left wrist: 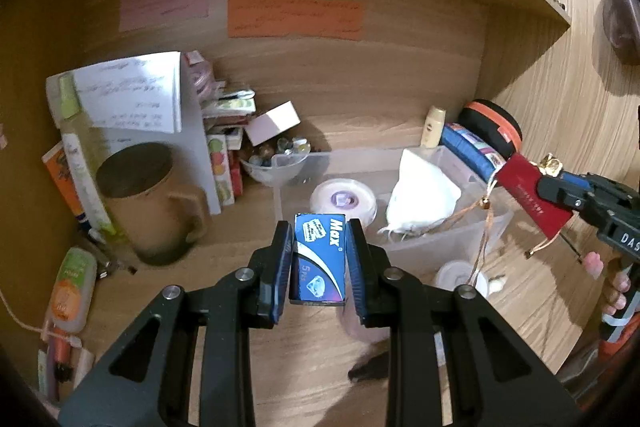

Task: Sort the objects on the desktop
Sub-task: 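Carry the blue card box and red pouch over the clear plastic box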

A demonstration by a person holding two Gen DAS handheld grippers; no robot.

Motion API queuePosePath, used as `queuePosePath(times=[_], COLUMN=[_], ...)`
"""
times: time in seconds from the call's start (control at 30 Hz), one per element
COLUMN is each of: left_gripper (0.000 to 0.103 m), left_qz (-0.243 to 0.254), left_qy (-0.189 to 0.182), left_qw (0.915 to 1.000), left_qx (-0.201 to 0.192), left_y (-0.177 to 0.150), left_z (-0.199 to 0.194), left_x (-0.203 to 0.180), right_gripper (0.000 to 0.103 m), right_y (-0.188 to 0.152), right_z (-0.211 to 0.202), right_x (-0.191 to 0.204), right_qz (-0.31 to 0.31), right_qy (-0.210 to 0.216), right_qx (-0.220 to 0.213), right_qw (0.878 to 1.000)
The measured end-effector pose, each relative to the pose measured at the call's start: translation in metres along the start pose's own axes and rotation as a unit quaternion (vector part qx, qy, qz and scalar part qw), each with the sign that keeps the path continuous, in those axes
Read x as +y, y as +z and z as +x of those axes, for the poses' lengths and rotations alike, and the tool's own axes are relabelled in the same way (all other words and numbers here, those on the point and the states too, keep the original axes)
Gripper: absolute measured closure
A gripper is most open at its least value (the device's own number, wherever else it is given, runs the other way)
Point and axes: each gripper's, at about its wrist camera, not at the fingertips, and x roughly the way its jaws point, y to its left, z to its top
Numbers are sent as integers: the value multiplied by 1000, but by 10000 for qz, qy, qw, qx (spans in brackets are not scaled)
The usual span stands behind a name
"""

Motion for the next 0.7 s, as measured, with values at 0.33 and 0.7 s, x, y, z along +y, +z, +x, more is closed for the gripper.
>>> queuePosePath(times=[0.33,0.7], left_gripper=[76,76], left_qz=[-17,166], left_qy=[-233,-590], left_qw=[9997,9975], left_qx=[52,364], left_y=[21,33], left_z=[26,63], left_x=[-7,-30], right_gripper=[82,82], right_y=[14,20], right_z=[24,55], right_x=[-9,-23], right_qz=[-38,60], right_qy=[83,113], right_qx=[-72,50], right_qw=[9999,9999])
